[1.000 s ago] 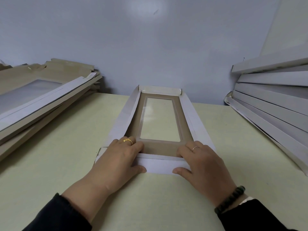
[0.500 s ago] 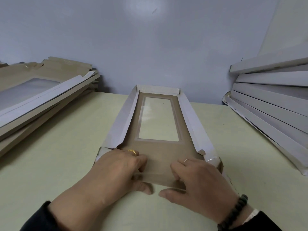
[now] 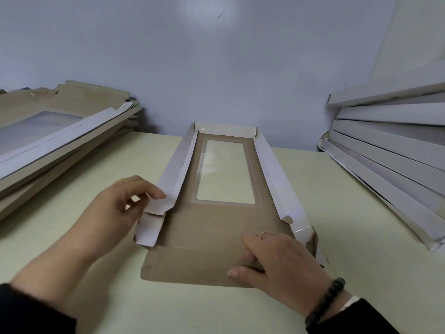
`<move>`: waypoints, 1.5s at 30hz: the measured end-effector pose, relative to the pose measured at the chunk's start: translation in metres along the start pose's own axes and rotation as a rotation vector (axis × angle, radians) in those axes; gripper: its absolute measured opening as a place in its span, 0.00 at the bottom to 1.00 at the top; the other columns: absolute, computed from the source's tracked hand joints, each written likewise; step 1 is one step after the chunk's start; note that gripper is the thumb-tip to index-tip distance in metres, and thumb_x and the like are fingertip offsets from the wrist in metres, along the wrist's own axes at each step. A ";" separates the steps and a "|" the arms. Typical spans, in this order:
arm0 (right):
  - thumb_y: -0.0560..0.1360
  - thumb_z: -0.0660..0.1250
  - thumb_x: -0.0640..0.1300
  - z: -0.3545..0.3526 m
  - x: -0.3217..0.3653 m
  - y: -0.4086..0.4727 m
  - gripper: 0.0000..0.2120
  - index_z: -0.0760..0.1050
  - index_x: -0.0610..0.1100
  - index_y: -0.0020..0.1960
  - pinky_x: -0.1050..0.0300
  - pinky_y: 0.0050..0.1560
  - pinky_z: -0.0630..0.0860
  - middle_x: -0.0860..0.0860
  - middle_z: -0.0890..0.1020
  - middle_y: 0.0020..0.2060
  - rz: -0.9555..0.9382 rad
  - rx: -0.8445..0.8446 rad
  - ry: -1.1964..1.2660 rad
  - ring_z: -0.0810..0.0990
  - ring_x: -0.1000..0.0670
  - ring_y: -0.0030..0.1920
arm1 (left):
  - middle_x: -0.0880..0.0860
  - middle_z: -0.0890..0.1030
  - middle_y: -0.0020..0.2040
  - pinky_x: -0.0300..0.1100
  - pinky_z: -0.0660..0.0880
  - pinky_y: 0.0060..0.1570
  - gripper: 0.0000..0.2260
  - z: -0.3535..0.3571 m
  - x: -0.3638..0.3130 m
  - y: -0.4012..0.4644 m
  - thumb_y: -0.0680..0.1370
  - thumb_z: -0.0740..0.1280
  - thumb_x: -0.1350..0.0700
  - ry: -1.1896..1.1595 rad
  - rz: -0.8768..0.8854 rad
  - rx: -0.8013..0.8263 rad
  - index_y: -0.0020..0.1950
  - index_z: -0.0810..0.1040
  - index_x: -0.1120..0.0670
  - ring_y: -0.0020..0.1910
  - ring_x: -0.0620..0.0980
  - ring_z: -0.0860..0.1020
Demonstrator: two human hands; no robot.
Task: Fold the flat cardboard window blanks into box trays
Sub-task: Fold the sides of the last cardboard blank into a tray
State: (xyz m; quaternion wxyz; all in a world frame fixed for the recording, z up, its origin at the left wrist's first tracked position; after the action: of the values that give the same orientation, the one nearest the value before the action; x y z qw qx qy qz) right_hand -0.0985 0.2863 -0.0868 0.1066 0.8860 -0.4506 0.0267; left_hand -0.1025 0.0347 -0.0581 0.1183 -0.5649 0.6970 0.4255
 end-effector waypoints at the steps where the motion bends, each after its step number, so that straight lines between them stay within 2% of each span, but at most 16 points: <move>1: 0.72 0.55 0.67 0.001 0.000 0.000 0.20 0.58 0.50 0.41 0.59 0.38 0.56 0.58 0.63 0.32 0.003 0.004 0.005 0.64 0.54 0.40 | 0.38 0.78 0.46 0.26 0.66 0.41 0.26 -0.003 0.010 0.000 0.72 0.60 0.76 0.023 -0.029 0.052 0.38 0.81 0.44 0.44 0.39 0.73; 5: 0.71 0.56 0.67 -0.001 -0.001 0.000 0.20 0.58 0.50 0.40 0.59 0.38 0.55 0.57 0.65 0.33 0.000 0.005 -0.003 0.65 0.54 0.39 | 0.39 0.80 0.50 0.27 0.66 0.44 0.34 -0.007 0.032 -0.004 0.69 0.59 0.78 0.063 -0.099 0.213 0.44 0.78 0.35 0.50 0.36 0.73; 9: 0.71 0.56 0.67 0.000 -0.002 0.000 0.20 0.59 0.50 0.41 0.58 0.38 0.56 0.58 0.63 0.32 0.009 0.003 0.013 0.65 0.54 0.39 | 0.42 0.80 0.52 0.27 0.67 0.38 0.24 -0.006 0.037 -0.005 0.69 0.69 0.73 -0.003 -0.162 0.286 0.38 0.83 0.42 0.46 0.36 0.76; 12: 0.71 0.56 0.67 -0.001 -0.002 0.000 0.20 0.60 0.50 0.41 0.58 0.38 0.56 0.58 0.64 0.32 0.027 0.011 0.013 0.66 0.53 0.40 | 0.45 0.81 0.48 0.26 0.69 0.41 0.08 -0.005 0.035 -0.005 0.68 0.73 0.59 -0.082 -0.181 0.272 0.37 0.85 0.45 0.45 0.38 0.78; 14: 0.71 0.57 0.67 -0.001 -0.002 0.000 0.20 0.60 0.50 0.41 0.58 0.38 0.56 0.58 0.64 0.32 0.030 0.014 0.018 0.65 0.54 0.40 | 0.44 0.81 0.44 0.29 0.70 0.41 0.04 -0.004 0.034 -0.004 0.66 0.70 0.52 -0.113 -0.187 0.226 0.37 0.85 0.46 0.43 0.42 0.78; 18: 0.71 0.57 0.67 -0.002 -0.002 0.000 0.20 0.60 0.50 0.40 0.60 0.35 0.60 0.58 0.64 0.31 0.017 0.001 0.029 0.66 0.54 0.39 | 0.48 0.80 0.33 0.30 0.67 0.31 0.06 0.008 0.029 -0.003 0.70 0.73 0.58 -0.080 -0.164 0.080 0.34 0.81 0.49 0.29 0.42 0.72; 22: 0.70 0.58 0.67 -0.003 -0.001 0.000 0.20 0.61 0.50 0.41 0.60 0.37 0.58 0.58 0.65 0.31 0.016 -0.024 0.008 0.67 0.55 0.38 | 0.44 0.77 0.38 0.28 0.67 0.37 0.05 0.027 0.016 -0.002 0.74 0.69 0.58 0.171 -0.008 0.100 0.40 0.83 0.51 0.40 0.38 0.74; 25: 0.68 0.61 0.67 -0.009 0.000 -0.001 0.20 0.69 0.49 0.39 0.62 0.35 0.63 0.56 0.68 0.29 -0.003 -0.129 0.067 0.70 0.54 0.35 | 0.39 0.71 0.40 0.32 0.67 0.38 0.07 0.034 0.013 -0.002 0.77 0.65 0.53 0.269 0.044 0.154 0.47 0.83 0.46 0.39 0.38 0.73; 27: 0.69 0.59 0.63 -0.018 -0.006 -0.003 0.19 0.72 0.47 0.35 0.62 0.32 0.67 0.56 0.70 0.26 0.010 -0.302 0.162 0.69 0.55 0.30 | 0.40 0.69 0.40 0.35 0.66 0.36 0.08 0.036 0.013 -0.002 0.78 0.63 0.52 0.327 0.048 0.167 0.50 0.82 0.46 0.37 0.39 0.72; 30: 0.74 0.60 0.49 -0.036 -0.026 -0.007 0.12 0.73 0.45 0.36 0.64 0.35 0.67 0.54 0.73 0.31 0.065 -0.591 0.263 0.69 0.57 0.33 | 0.39 0.68 0.40 0.35 0.63 0.37 0.11 0.036 0.013 -0.003 0.79 0.61 0.54 0.334 0.063 0.165 0.55 0.80 0.45 0.37 0.40 0.70; 32: 0.75 0.60 0.39 -0.045 -0.049 -0.012 0.08 0.76 0.42 0.40 0.69 0.41 0.66 0.50 0.77 0.37 0.176 -0.689 0.237 0.72 0.54 0.39 | 0.40 0.67 0.41 0.35 0.62 0.38 0.13 0.037 0.013 -0.003 0.80 0.58 0.55 0.339 0.069 0.157 0.58 0.79 0.45 0.38 0.42 0.69; 35: 0.68 0.59 0.22 -0.042 -0.080 -0.020 0.19 0.78 0.41 0.49 0.68 0.42 0.62 0.48 0.78 0.47 0.284 -0.559 0.155 0.73 0.48 0.47 | 0.42 0.68 0.41 0.35 0.62 0.38 0.14 0.037 0.013 -0.005 0.81 0.56 0.57 0.336 0.077 0.150 0.61 0.77 0.46 0.40 0.45 0.69; 37: 0.62 0.56 0.19 -0.032 -0.091 -0.020 0.29 0.78 0.44 0.52 0.69 0.46 0.61 0.52 0.77 0.55 0.271 -0.383 0.181 0.71 0.48 0.52 | 0.42 0.68 0.42 0.35 0.62 0.39 0.15 0.037 0.013 -0.005 0.81 0.56 0.58 0.331 0.079 0.153 0.61 0.77 0.47 0.40 0.45 0.70; 40: 0.64 0.54 0.19 -0.019 -0.096 -0.019 0.30 0.79 0.51 0.46 0.76 0.53 0.63 0.63 0.73 0.58 0.259 -0.194 0.410 0.70 0.56 0.58 | 0.40 0.67 0.42 0.35 0.62 0.39 0.15 0.037 0.013 -0.006 0.81 0.56 0.59 0.317 0.088 0.164 0.62 0.77 0.48 0.40 0.44 0.70; 42: 0.65 0.54 0.19 -0.015 -0.098 -0.018 0.30 0.81 0.50 0.43 0.71 0.58 0.67 0.63 0.74 0.57 0.266 -0.171 0.544 0.72 0.60 0.59 | 0.40 0.68 0.42 0.33 0.62 0.39 0.15 0.036 0.012 -0.006 0.81 0.56 0.59 0.305 0.094 0.174 0.62 0.76 0.48 0.40 0.43 0.70; 45: 0.66 0.55 0.19 -0.016 -0.105 -0.019 0.29 0.83 0.48 0.42 0.79 0.50 0.67 0.59 0.77 0.55 0.309 -0.185 0.638 0.73 0.65 0.56 | 0.41 0.68 0.42 0.31 0.64 0.40 0.15 0.035 0.012 -0.007 0.80 0.56 0.61 0.274 0.083 0.186 0.62 0.77 0.50 0.41 0.40 0.71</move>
State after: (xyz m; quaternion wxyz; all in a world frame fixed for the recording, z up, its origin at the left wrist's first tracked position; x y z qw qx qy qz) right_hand -0.1444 0.3839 -0.0894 0.3164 0.7410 -0.5237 0.2767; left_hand -0.1117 0.0513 -0.0904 0.0564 -0.5749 0.7658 0.2826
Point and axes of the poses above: each hand's wrist, its own y-axis towards the middle knuckle, its own z-axis out of the palm, x = y × z, the point moved 3 cm from there along y, towards the middle knuckle
